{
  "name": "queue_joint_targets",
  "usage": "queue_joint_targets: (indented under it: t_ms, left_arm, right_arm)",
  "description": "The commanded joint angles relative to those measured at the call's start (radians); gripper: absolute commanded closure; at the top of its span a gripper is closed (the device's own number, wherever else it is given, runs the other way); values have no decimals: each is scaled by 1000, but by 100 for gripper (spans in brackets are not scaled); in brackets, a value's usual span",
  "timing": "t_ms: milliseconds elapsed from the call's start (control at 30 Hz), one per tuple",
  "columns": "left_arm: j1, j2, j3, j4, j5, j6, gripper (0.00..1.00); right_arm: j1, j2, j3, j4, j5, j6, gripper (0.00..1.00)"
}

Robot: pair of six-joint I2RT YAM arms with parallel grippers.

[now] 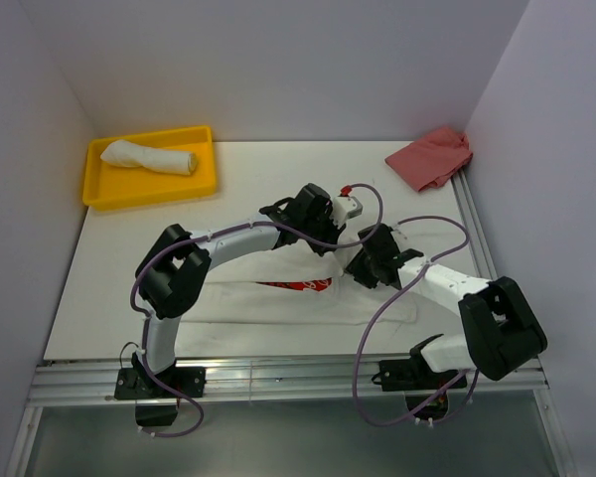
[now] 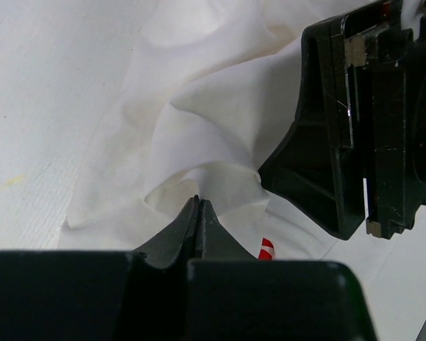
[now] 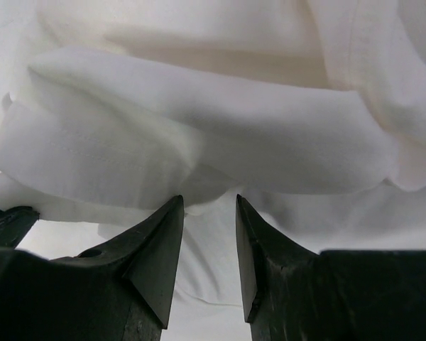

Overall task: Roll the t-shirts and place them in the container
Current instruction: Fold the tshirt

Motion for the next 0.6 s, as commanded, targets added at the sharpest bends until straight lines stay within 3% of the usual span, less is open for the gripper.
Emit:
queue_joint_targets:
  t_ms: [0,267,567]
  left_arm:
    - [-7,2,32,5,-12,22,100]
    - [-7,5,35,2,-10,26,100]
    - [-7,4,33,0,-16,32,100]
  right_arm:
    - [7,25,38,39,15,28,58]
    - [7,65,43,66,9,46,62]
    - [9,31,63,20,52,50,86]
